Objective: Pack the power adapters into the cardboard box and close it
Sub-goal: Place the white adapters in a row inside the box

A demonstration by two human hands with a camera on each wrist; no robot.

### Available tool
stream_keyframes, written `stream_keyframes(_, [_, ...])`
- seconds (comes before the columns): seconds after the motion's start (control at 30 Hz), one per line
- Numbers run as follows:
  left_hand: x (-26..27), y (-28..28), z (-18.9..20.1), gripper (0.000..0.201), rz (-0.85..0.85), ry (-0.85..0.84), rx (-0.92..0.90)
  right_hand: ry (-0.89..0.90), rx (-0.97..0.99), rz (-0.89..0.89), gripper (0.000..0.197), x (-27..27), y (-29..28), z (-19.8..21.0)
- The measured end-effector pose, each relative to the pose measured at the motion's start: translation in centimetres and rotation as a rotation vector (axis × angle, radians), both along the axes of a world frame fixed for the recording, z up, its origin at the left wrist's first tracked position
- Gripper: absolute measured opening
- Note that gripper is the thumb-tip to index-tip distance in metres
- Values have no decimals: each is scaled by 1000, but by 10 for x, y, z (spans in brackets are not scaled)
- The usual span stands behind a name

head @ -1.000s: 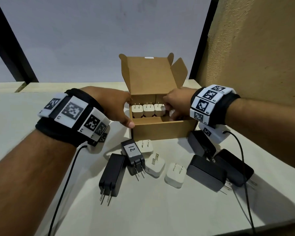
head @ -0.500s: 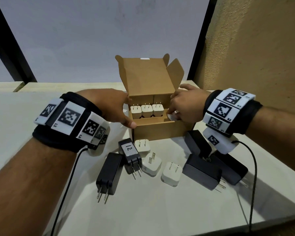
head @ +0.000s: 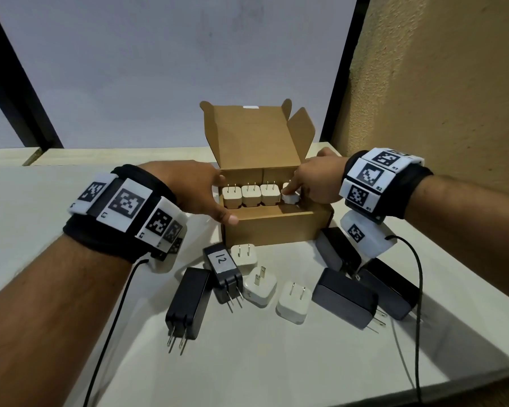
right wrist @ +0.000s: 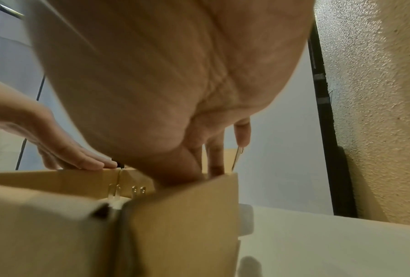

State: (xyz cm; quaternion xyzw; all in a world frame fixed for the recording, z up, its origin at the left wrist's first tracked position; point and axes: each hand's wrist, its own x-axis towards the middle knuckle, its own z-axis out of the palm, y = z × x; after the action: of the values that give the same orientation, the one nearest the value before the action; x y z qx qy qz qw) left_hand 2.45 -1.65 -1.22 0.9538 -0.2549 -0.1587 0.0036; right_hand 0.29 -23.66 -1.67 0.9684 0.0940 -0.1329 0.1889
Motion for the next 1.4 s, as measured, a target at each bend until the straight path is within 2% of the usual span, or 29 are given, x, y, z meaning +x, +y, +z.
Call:
stream_keyframes(0.23, [4,3,-2,94,19,24,-38,26,-8,103,48,-3,0,6])
stream_keyframes(0.33, [4,3,-1,93,25,12,-47,63,61,75,44,-1,-5,7])
stream_keyframes(0.47, [4,3,1,95,20,14,-34,-146,194,75,31,-5,-11,15])
stream_keyframes(0.57, [6,4,-1,97,30,24,-37,-149,9,90,26,-8,-10,8])
stream_keyframes(0.63, [7,5,-1,98,37,30,-48,-132,-91,86,34,-5,-11,-3])
stream_keyframes(0.7, [8,5,0,99,38,32,-48,-134,-103,80,40,-1,-13,-10])
stream_keyframes(0.97, [10,6,-1,99,25,14,-23,-138,-42,88,30,13,-22,-10])
stream_keyframes(1.17, [9,3,-1,96,19,-10,18,-134,151,43,25,18,-24,-9])
stream_keyframes(1.27, [6,-1,0,92,13,-23,42,-123,164,30,26,17,-22,-6])
stream_keyframes(1.4, [4,-1,1,92,7,-28,53,-240,207,63,26,2,-12,12])
